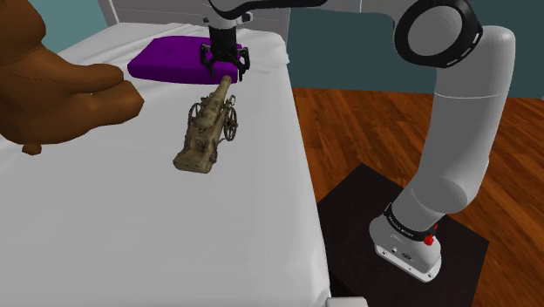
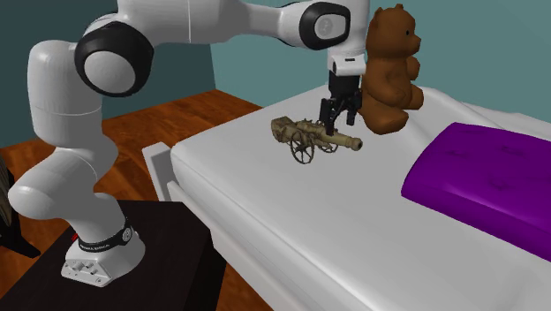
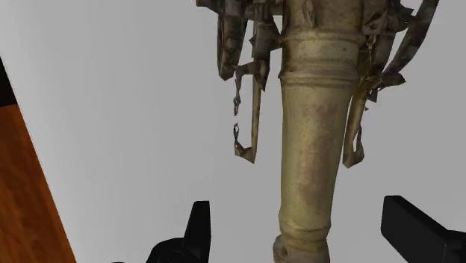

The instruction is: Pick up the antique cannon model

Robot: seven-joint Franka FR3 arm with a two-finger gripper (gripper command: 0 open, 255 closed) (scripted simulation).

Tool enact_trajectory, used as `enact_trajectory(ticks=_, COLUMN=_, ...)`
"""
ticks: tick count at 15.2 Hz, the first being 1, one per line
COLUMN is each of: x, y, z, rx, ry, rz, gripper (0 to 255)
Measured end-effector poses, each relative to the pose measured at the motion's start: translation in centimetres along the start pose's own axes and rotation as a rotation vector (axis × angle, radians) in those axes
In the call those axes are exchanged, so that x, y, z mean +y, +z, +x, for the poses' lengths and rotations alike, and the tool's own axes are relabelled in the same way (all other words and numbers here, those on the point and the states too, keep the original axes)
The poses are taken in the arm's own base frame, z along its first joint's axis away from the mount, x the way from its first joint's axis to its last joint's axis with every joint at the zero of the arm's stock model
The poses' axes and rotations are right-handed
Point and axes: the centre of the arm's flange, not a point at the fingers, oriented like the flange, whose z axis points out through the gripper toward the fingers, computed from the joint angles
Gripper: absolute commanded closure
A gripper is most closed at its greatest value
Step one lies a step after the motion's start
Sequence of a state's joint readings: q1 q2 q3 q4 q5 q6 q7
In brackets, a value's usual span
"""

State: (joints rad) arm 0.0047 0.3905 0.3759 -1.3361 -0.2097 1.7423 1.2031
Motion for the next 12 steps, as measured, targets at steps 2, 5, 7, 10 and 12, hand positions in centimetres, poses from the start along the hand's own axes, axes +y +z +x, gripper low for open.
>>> enact_trajectory(ticks=2, x=-1.1, y=0.7, z=0.9, rx=0.003, ry=0.033, rz=-0.001, gripper=0)
enact_trajectory(ticks=5, x=-1.4, y=2.2, z=1.1, rx=0.004, ry=0.043, rz=-0.001, gripper=0)
enact_trajectory(ticks=7, x=-1.6, y=3.1, z=1.0, rx=0.004, ry=0.044, rz=-0.001, gripper=0)
enact_trajectory(ticks=10, x=-1.5, y=4.4, z=1.0, rx=0.004, ry=0.044, rz=-0.001, gripper=255)
enact_trajectory(ticks=12, x=-1.5, y=4.5, z=0.9, rx=0.004, ry=0.044, rz=0.0, gripper=255)
